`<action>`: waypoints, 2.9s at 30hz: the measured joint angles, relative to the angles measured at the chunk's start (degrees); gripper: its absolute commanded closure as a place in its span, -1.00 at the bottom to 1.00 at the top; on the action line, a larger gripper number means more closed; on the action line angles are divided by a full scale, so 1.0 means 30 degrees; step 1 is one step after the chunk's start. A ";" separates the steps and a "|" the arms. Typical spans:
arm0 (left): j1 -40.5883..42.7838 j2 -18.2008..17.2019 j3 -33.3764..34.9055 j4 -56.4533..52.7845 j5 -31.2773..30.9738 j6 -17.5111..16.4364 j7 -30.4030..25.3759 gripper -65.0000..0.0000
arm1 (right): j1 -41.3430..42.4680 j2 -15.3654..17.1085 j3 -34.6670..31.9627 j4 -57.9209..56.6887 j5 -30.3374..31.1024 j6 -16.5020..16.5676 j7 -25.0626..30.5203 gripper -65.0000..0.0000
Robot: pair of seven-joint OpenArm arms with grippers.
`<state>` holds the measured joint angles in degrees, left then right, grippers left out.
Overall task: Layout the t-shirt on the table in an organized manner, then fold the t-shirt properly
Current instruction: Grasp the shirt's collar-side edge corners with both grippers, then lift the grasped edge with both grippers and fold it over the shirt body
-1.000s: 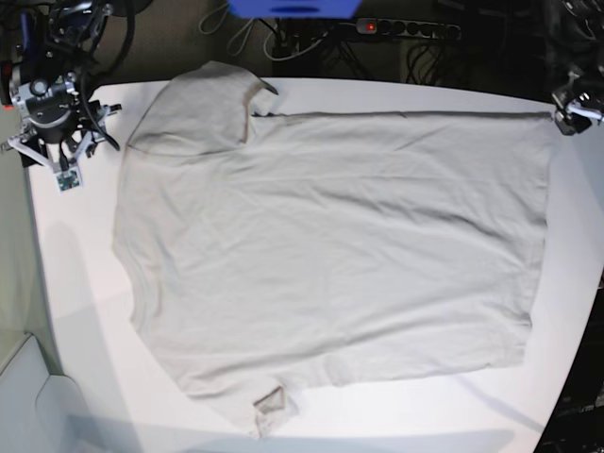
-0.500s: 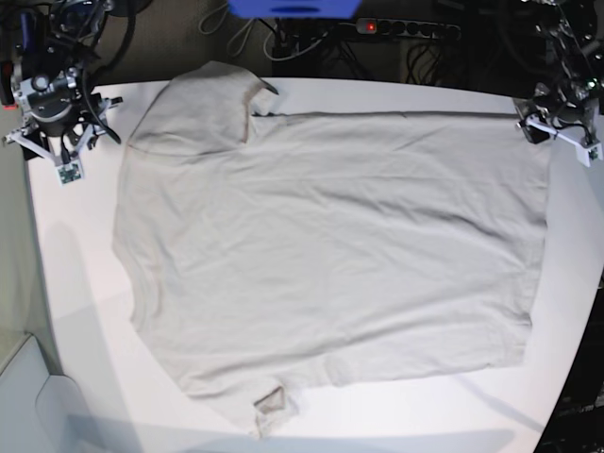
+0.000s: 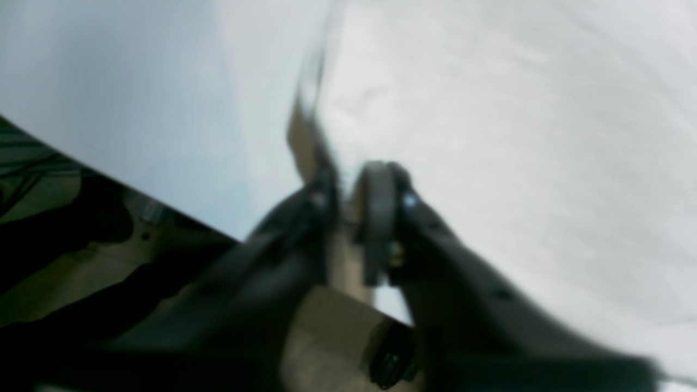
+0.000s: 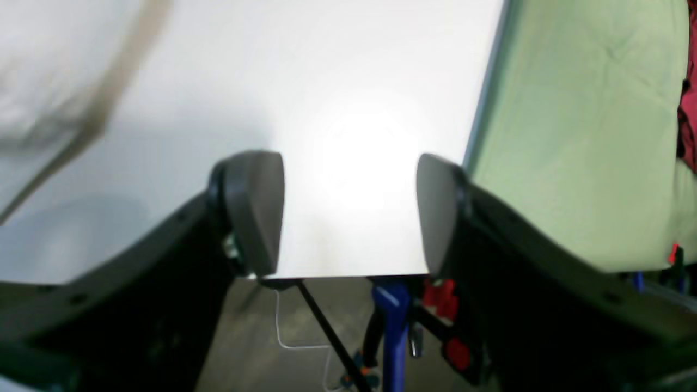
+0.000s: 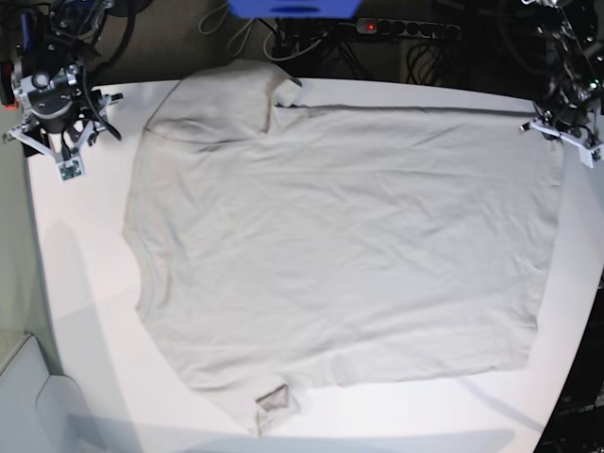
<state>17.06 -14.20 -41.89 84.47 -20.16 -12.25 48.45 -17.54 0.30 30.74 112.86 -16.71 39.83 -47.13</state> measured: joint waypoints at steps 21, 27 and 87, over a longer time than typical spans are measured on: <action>-0.1049 0.0102 0.0036 0.0000 0.0350 0.0022 0.0780 1.00 | -0.1887 -0.1727 -0.2805 0.0102 0.0044 0.0000 -0.0029 -0.18; -0.1093 0.0146 0.0036 0.0015 0.0357 0.0022 0.0765 1.00 | -0.0976 -0.2900 -0.2790 0.0131 0.0066 0.0000 -0.0058 -0.18; -0.1311 -0.0189 0.0750 0.0015 0.0357 0.0058 0.0911 1.00 | -0.1945 -0.3009 -0.5945 -0.1829 0.1668 -0.0080 -0.0699 1.00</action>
<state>13.13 -14.76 -39.64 84.51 -19.09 -12.08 51.18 -23.38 -8.73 12.91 107.37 -11.70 39.59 -49.23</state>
